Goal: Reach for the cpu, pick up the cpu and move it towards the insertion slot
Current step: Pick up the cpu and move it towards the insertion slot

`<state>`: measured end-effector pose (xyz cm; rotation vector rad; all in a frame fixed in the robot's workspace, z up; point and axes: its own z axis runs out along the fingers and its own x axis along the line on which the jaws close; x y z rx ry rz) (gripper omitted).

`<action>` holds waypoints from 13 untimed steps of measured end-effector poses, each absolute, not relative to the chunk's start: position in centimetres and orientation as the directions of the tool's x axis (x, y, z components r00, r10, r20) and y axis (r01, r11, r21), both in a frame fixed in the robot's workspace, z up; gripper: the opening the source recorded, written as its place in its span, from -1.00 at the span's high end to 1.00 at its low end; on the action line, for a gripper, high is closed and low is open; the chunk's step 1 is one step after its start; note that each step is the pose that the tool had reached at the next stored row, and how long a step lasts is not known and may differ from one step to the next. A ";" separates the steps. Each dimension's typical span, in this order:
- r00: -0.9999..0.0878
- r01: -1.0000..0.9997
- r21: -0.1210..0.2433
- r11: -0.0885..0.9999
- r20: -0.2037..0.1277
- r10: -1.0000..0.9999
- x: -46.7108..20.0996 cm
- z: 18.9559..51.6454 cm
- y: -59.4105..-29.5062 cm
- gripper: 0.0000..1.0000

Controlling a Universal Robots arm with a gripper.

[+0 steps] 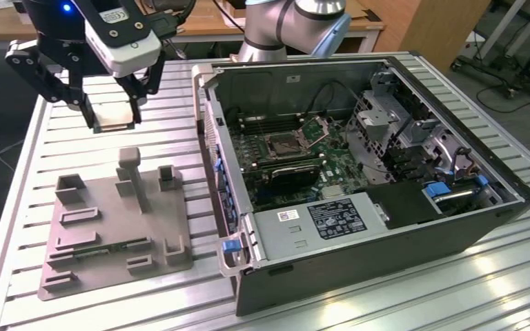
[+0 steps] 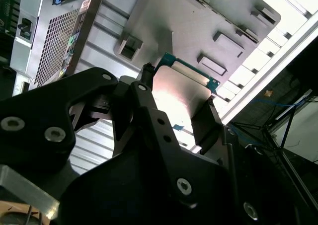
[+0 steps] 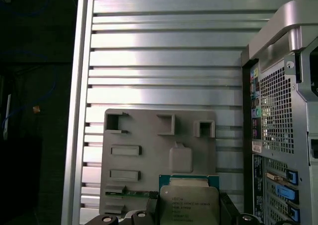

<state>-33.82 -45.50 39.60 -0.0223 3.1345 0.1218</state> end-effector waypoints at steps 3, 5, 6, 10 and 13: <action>-1.000 -0.014 0.078 0.997 -0.005 -0.014 -33.7 39.6 -45.5 -0.09; -1.000 -0.014 0.078 0.997 -0.005 -0.014 -33.7 39.6 -45.5 -0.09; -1.000 -0.014 0.078 0.997 -0.005 -0.014 -33.6 39.6 -45.5 -0.09; -1.000 -0.014 0.078 0.997 -0.005 -0.014 -33.5 39.6 -45.5 -0.09; -1.000 -0.014 0.078 0.997 -0.005 -0.014 -33.3 39.6 -45.5 -0.09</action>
